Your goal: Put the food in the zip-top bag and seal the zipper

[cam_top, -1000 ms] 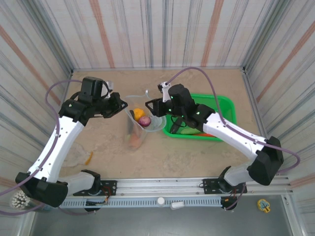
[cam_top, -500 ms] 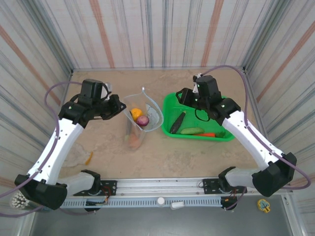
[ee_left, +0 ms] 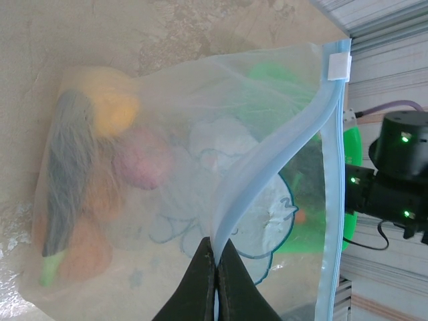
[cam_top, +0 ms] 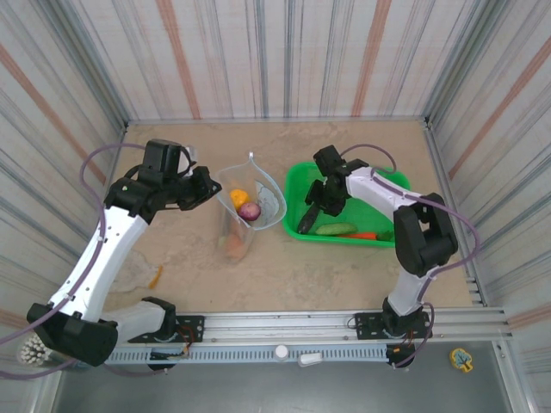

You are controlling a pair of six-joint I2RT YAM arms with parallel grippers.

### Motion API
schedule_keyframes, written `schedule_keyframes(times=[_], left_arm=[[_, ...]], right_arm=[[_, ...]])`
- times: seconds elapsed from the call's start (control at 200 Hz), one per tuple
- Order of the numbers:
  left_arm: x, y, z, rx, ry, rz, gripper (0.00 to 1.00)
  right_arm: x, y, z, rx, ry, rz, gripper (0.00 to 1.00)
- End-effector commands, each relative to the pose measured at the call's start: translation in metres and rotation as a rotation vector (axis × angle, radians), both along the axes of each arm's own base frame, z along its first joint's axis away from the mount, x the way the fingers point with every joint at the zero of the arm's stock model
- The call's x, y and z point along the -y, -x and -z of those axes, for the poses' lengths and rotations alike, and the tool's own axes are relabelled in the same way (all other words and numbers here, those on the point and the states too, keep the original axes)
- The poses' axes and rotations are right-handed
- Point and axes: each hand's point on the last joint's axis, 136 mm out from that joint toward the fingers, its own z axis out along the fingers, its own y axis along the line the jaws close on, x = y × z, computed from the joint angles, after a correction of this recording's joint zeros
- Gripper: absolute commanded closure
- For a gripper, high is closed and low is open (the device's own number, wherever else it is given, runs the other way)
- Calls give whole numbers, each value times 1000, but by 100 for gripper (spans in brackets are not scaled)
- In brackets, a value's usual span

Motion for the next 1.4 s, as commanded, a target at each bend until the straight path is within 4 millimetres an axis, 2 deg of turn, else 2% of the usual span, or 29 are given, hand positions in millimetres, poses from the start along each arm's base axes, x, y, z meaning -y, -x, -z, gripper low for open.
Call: schedule_keyframes(times=[0.0, 0.225, 0.366, 0.516, 0.631, 0.756, 0.872, 0.972, 1.052, 1.142, 1.222, 1.318, 1.393], left_arm=[[-4, 1, -4, 22, -28, 6, 100], [-4, 1, -3, 19, -33, 8, 100], [-6, 0, -3, 26, -44, 4, 100], [-8, 0, -7, 38, -55, -1, 100], [-10, 0, -10, 47, -62, -5, 100], [-10, -1, -14, 51, -58, -8, 100], [-7, -1, -16, 49, -42, -3, 100], [-5, -1, -15, 44, -32, 1, 100], [-4, 1, -15, 42, -26, 6, 100], [-5, 2, -16, 48, -24, 0, 100], [-6, 2, -18, 51, -22, -3, 100], [-6, 3, -19, 54, -19, -2, 100], [-6, 3, -19, 53, -17, -6, 100]], right_arm=[[-12, -11, 4, -39, -19, 17, 39], [-9, -16, 32, -86, 39, 22, 49], [-3, -16, 39, -106, 54, 37, 57], [-2, -18, 33, -92, 37, 39, 68], [1, -23, 12, -37, 28, 45, 73], [6, -26, -25, 58, 7, 45, 77], [5, -30, -76, 201, -52, 15, 79], [-5, -31, -132, 362, -144, -51, 82], [-17, -26, -185, 526, -219, -120, 84], [-34, -12, -242, 714, -277, -202, 84], [-52, 7, -281, 856, -302, -284, 84], [-76, 30, -309, 982, -291, -391, 83], [-96, 45, -318, 1029, -280, -460, 83]])
